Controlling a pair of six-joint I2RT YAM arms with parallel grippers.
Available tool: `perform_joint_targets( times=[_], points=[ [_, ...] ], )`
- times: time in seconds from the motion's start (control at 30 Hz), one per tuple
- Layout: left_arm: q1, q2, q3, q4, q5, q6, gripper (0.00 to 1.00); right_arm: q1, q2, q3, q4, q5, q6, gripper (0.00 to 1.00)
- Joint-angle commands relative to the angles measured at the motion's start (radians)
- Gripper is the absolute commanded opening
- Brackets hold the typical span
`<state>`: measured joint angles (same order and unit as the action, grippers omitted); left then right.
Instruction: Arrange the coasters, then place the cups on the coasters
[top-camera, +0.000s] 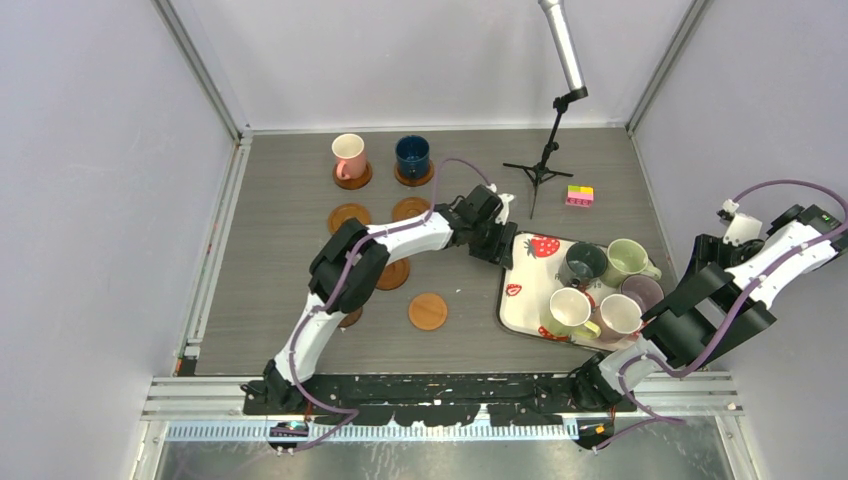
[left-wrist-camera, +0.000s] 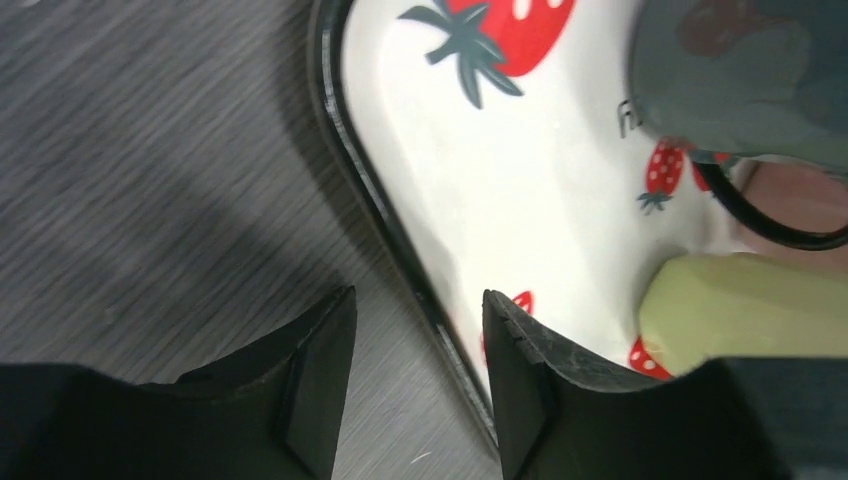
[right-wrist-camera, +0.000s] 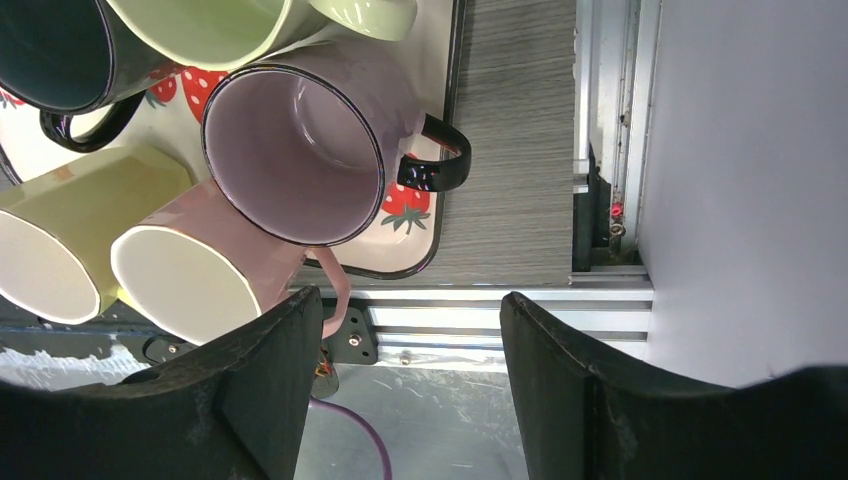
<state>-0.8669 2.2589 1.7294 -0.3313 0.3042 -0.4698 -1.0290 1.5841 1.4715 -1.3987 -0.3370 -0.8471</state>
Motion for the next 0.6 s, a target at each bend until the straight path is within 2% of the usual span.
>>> perform_joint_targets(
  times=[0.0, 0.13, 0.47, 0.57],
  points=[
    [-0.006, 0.055, 0.033, 0.046, 0.098, -0.115, 0.51, -0.02, -0.023, -0.008, 0.012, -0.009, -0.014, 0.7],
    [-0.005, 0.079, 0.046, 0.064, 0.105, -0.145, 0.41, -0.02, -0.029, -0.012, 0.001, -0.023, -0.022, 0.7],
    [0.075, 0.125, 0.109, -0.018, 0.019, -0.149, 0.01, -0.02, -0.029, 0.0, -0.032, -0.06, -0.036, 0.7],
    [0.099, 0.134, 0.118, -0.025, 0.017, -0.136, 0.0, -0.02, -0.025, 0.002, -0.039, -0.076, -0.038, 0.7]
  ],
)
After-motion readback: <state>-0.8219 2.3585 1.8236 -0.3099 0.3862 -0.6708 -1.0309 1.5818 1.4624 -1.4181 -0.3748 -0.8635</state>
